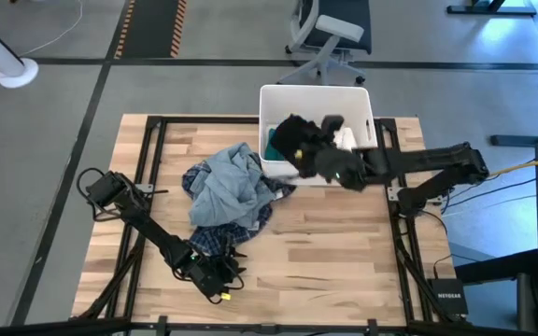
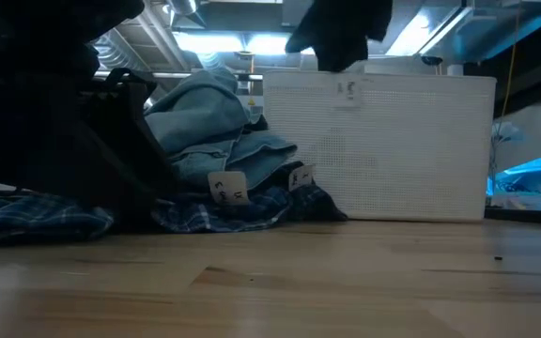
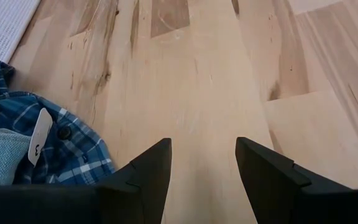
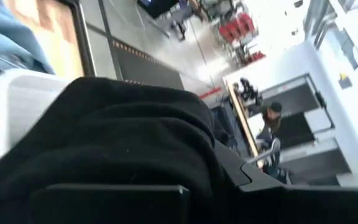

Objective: Sort clothes
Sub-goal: Put the black boxer into the white laundry bin

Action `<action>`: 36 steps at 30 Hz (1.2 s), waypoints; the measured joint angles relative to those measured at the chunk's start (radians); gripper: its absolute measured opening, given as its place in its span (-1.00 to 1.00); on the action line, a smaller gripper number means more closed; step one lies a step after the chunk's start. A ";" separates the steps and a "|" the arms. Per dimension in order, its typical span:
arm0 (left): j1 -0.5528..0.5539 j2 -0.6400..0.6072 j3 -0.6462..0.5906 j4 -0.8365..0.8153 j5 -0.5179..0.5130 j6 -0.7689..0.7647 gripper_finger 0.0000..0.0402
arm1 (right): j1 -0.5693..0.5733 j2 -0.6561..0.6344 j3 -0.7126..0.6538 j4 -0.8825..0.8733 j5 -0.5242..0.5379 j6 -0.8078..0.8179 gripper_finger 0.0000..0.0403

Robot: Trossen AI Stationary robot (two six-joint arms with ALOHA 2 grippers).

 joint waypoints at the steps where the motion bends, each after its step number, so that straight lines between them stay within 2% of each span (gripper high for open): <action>1: 0.000 0.000 0.000 -0.001 0.000 0.000 -0.13 | -0.027 0.005 0.000 0.001 -0.015 -0.001 -0.86; 9: 0.000 0.000 0.000 -0.007 0.000 0.000 -0.13 | -0.197 0.035 0.000 0.016 -0.120 -0.004 -0.85; 17: 0.000 0.000 0.000 -0.007 0.000 0.000 -0.13 | -0.308 0.036 0.000 0.023 -0.336 0.016 -0.81; 20: 0.000 0.000 0.000 -0.008 0.000 0.000 -0.13 | -0.329 0.043 0.001 0.023 -0.367 0.052 -0.65; 25: 0.000 0.000 0.000 -0.022 0.000 -0.005 -0.13 | -0.328 0.053 0.000 0.016 -0.369 0.076 -0.18; 29: 0.000 0.000 0.000 -0.024 0.001 -0.008 -0.13 | -0.325 0.053 0.000 -0.054 -0.340 0.079 0.17; 32: 0.000 0.000 0.000 -0.024 0.001 -0.008 -0.13 | -0.326 0.053 0.000 -0.144 -0.364 0.111 0.31; 36: 0.000 0.000 0.000 -0.024 0.001 -0.008 -0.13 | -0.326 0.051 0.000 -0.265 -0.460 0.166 0.36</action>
